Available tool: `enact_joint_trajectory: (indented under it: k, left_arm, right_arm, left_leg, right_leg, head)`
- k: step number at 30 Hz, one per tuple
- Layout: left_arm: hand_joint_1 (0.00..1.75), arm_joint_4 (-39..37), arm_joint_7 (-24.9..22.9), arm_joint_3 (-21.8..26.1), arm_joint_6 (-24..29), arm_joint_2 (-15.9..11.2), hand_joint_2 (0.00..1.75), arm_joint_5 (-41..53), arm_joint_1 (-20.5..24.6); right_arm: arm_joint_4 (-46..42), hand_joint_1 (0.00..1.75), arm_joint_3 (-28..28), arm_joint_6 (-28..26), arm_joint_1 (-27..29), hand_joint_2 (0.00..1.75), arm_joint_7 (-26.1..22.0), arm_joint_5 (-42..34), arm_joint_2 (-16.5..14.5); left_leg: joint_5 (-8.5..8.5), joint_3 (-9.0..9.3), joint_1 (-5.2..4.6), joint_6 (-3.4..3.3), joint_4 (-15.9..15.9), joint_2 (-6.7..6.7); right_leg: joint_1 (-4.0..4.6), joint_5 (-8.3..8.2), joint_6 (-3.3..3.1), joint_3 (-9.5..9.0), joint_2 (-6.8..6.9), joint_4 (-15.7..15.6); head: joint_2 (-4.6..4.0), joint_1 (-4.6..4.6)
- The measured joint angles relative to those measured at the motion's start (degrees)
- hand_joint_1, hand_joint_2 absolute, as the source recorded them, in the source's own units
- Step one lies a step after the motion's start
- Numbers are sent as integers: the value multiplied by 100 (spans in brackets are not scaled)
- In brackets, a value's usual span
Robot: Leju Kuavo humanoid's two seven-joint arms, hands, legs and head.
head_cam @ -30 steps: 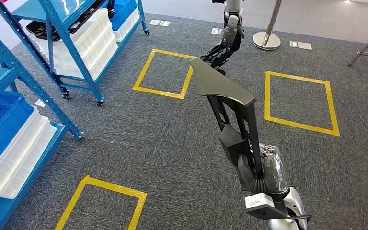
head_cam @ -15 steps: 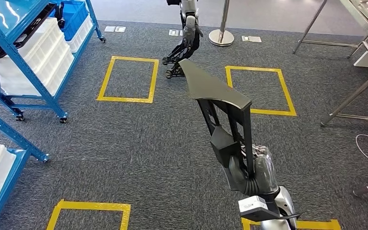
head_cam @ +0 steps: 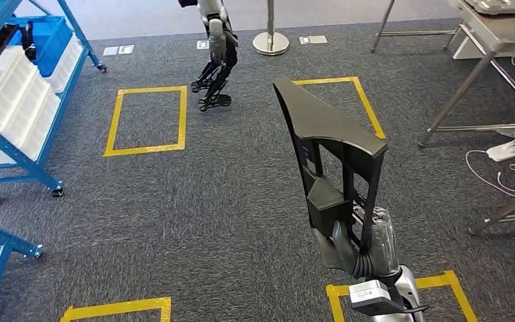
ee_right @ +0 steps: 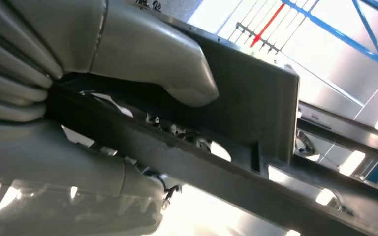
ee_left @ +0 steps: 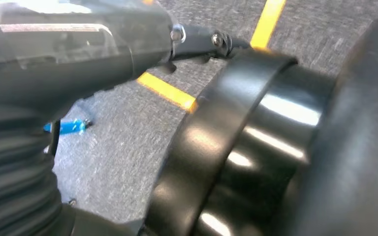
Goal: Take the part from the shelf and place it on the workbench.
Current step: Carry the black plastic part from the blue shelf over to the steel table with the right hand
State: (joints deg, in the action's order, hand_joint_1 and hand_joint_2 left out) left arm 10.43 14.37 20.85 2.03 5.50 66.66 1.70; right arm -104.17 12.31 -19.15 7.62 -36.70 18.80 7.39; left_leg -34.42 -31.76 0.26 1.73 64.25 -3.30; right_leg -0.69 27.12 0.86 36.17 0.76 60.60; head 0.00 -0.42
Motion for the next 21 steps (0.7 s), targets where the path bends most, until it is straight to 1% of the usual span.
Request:
enact_joint_trajectory:
  k: [1, 2, 3, 4, 5, 6, 7, 8, 9, 10, 11, 12, 13, 14, 15, 16, 17, 18, 19, 20, 21]
  left_arm:
    - [0, 0, 55, -2, 2, 4, 175, -13, 7]
    - [0, 0, 97, -2, 3, 8, 175, -25, 12]
    - [0, 0, 121, -2, 3, 12, 175, -30, 15]
    - [0, 0, 125, -2, 2, 13, 175, -31, 16]
    - [0, 0, 120, -2, 1, 13, 175, -31, 16]
    - [0, 0, 104, -2, -3, 13, 175, -29, 15]
    - [0, -1, 75, -2, -12, 11, 175, -27, 8]
    - [0, -4, 38, -2, -24, 10, 175, -24, 2]
    - [0, -8, -11, -2, -47, 8, 175, -19, -1]
    - [0, -11, -64, -2, -78, 5, 175, -13, -3]
    - [0, -13, -120, -2, -117, 2, 175, -6, 5]
    - [0, -12, -177, -2, -163, -1, 175, 3, 12]
    - [0, -11, -233, -2, -209, -2, 175, 14, 18]
    - [0, -11, -283, -2, -255, -3, 175, 24, 18]
    - [0, -11, -327, -2, -293, -4, 175, 35, 13]
    - [0, -11, -362, -2, -328, -7, 175, 43, 4]
    - [0, -11, -385, -2, -353, -11, 175, 50, -5]
    - [0, -11, -397, -2, -369, -17, 175, 56, -11]
    - [0, -11, -397, -2, -379, -22, 175, 62, -13]
    - [0, -11, -390, -2, -380, -25, 175, 67, -14]
    - [0, -11, -376, -2, -376, -26, 175, 71, -13]
  right_arm:
    - [-5, 175, -31, 25, 10, 175, -15, -28, 2]
    - [-7, 175, -52, 47, 14, 175, -25, -40, 3]
    - [-7, 175, -69, 69, 21, 175, -33, -40, 4]
    - [-6, 175, -77, 85, 28, 175, -41, -35, 4]
    - [-5, 175, -80, 98, 34, 175, -49, -26, 4]
    - [-5, 175, -82, 108, 38, 175, -54, -13, 4]
    - [-4, 175, -84, 113, 38, 175, -55, 2, 4]
    - [-4, 175, -89, 115, 34, 175, -55, 14, 4]
    - [-4, 175, -100, 117, 30, 175, -51, 24, 5]
    - [-4, 175, -111, 120, 28, 175, -46, 34, 5]
    - [-4, 175, -121, 126, 29, 175, -36, 42, 6]
    - [-4, 175, -131, 133, 36, 175, -25, 53, 8]
    - [-4, 175, -140, 143, 45, 175, -12, 62, 11]
    - [-4, 175, -149, 151, 45, 175, -2, 71, 15]
    - [-4, 175, -158, 158, 33, 175, 7, 78, 20]
    - [-4, 175, -163, 163, 20, 175, 15, 81, 23]
    - [-4, 175, -164, 168, 8, 175, 22, 87, 25]
    - [-4, 175, -163, 173, 3, 175, 35, 93, 25]
    - [-4, 175, -163, 177, 5, 175, 51, 104, 25]
    - [-4, 175, -162, 181, 8, 175, 66, 118, 26]
    - [-4, 175, -162, 187, 9, 175, 86, 131, 26]
  left_leg:
    - [-168, -164, -4, 1, 348, 174]
    - [-332, -372, -13, 0, 757, 282]
    - [-437, -564, -22, 0, 1111, 328]
    - [-436, -685, -25, 1, 1298, 343]
    - [-320, -702, -22, 1, 1256, 350]
    - [-109, -618, -10, 5, 995, 381]
    - [129, -479, 15, 12, 605, 484]
    - [298, -339, 47, 18, 229, 629]
    - [398, -242, 69, 15, -33, 755]
    - [420, -198, 77, 0, -165, 839]
    - [402, -185, 67, -28, -190, 834]
    - [408, -183, 59, -64, -190, 766]
    - [415, -172, 59, -98, -203, 695]
    - [421, -160, 65, -131, -219, 619]
    - [426, -151, 72, -159, -236, 538]
    - [423, -145, 68, -180, -245, 453]
    - [416, -141, 63, -197, -250, 363]
    - [408, -140, 59, -205, -250, 271]
    - [397, -137, 58, -212, -249, 183]
    - [384, -130, 58, -213, -249, 100]
    - [368, -115, 58, -209, -250, 23]
  right_leg:
    - [-12, 3, -31, -13, -60, -5]
    - [-10, 7, -56, -19, -123, -4]
    - [-7, 9, -73, -26, -196, -2]
    - [-4, 12, -75, -34, -281, -1]
    - [-6, 16, -75, -45, -370, 2]
    - [-14, 23, -66, -61, -464, 9]
    - [-23, 35, -47, -71, -553, 22]
    - [-22, 53, -21, -67, -635, 52]
    - [-21, 63, 10, -53, -709, 73]
    - [-22, 63, 44, -33, -773, 80]
    - [-25, 52, 76, -16, -836, 76]
    - [-36, 35, 101, -4, -898, 56]
    - [-37, 36, 121, 7, -863, 61]
    - [-24, 79, 135, 48, -739, 134]
    - [-8, 179, 144, 144, -568, 314]
    - [4, 329, 150, 295, -370, 609]
    - [7, 496, 157, 494, -244, 986]
    - [2, 621, 161, 686, -195, 1339]
    - [-3, 663, 163, 810, -173, 1560]
    - [-5, 600, 164, 830, -158, 1574]
    - [-5, 443, 164, 729, -131, 1358]
  head:
    - [0, -55]
    - [0, -99]
    - [0, -135]
    - [0, -153]
    - [0, -164]
    - [0, -174]
    - [0, -187]
    - [0, -202]
    - [0, -207]
    - [0, -206]
    - [0, -201]
    - [0, -191]
    - [0, -187]
    - [0, -165]
    - [0, -130]
    - [0, -88]
    - [0, -39]
    - [0, -1]
    - [0, 34]
    - [0, 68]
    - [0, 98]
